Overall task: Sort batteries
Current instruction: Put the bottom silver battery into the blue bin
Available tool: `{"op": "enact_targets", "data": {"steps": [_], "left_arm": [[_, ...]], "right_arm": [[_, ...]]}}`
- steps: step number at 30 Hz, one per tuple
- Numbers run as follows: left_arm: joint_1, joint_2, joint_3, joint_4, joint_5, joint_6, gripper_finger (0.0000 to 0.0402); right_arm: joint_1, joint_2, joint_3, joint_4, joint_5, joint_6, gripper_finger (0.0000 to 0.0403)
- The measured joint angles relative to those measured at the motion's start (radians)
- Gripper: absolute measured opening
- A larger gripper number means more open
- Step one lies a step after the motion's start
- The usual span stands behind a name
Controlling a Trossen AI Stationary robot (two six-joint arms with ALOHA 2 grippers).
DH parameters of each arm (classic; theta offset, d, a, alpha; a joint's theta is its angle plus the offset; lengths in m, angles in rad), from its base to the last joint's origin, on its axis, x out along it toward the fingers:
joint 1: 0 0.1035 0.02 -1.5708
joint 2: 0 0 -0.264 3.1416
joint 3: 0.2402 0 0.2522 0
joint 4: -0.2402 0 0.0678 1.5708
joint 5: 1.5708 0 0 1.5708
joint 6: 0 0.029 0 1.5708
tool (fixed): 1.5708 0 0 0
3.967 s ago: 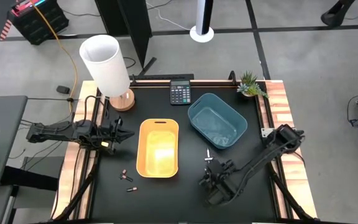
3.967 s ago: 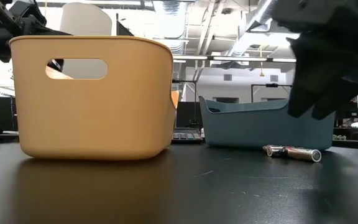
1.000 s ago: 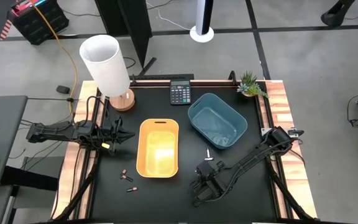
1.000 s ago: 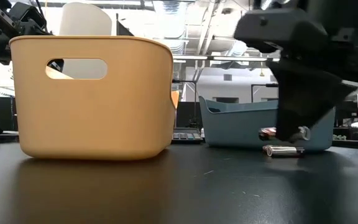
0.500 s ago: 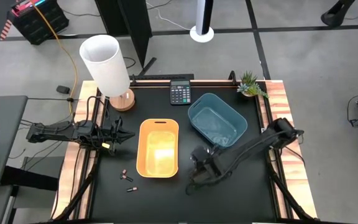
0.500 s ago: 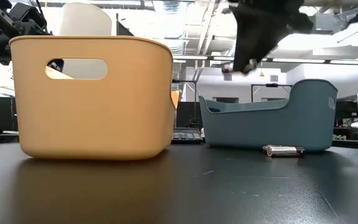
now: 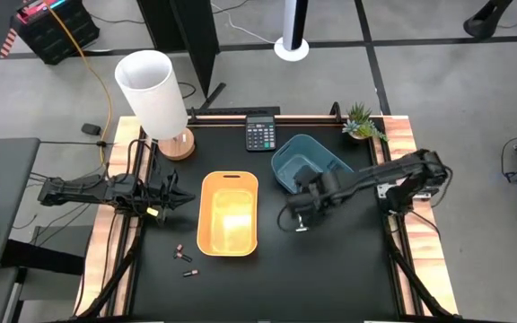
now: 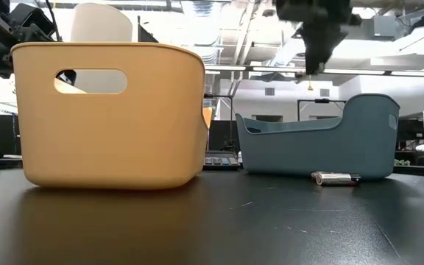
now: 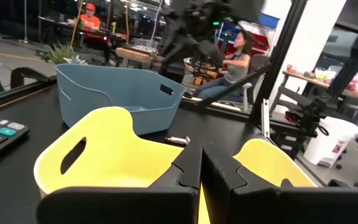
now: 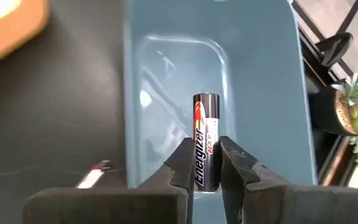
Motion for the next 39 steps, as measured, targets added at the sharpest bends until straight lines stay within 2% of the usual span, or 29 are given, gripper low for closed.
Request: {"op": "enact_targets", "data": {"steps": [7,13,16,23,27,34,39], "left_arm": [[0.000,0.000,0.000,-0.012,0.024,0.003,0.0046],[0.000,0.000,0.000,-0.016,0.024,0.003,0.0082],[0.000,0.000,0.000,-0.022,0.024,0.006,0.0089],[0.000,0.000,0.001,-0.034,0.024,0.007,0.0090],[0.000,0.000,0.001,-0.034,0.025,0.007,0.0090],[0.000,0.000,0.000,-0.035,0.025,0.003,0.0090],[0.000,0.000,0.000,-0.035,0.025,0.001,0.0090]], "right_arm": [[-0.118,-0.125,-0.239,0.225,-0.084,-0.151,0.0061],[-0.183,-0.224,-0.370,0.349,-0.111,-0.191,0.0074],[-0.198,-0.239,-0.388,0.372,-0.122,-0.193,0.0109],[-0.199,-0.240,-0.389,0.385,-0.120,-0.202,0.0224],[-0.161,-0.241,-0.376,0.417,-0.109,-0.233,0.0253],[0.000,-0.240,-0.344,0.640,-0.103,-0.401,0.0254],[0.138,-0.198,-0.345,0.650,-0.104,-0.420,0.0254]]}}
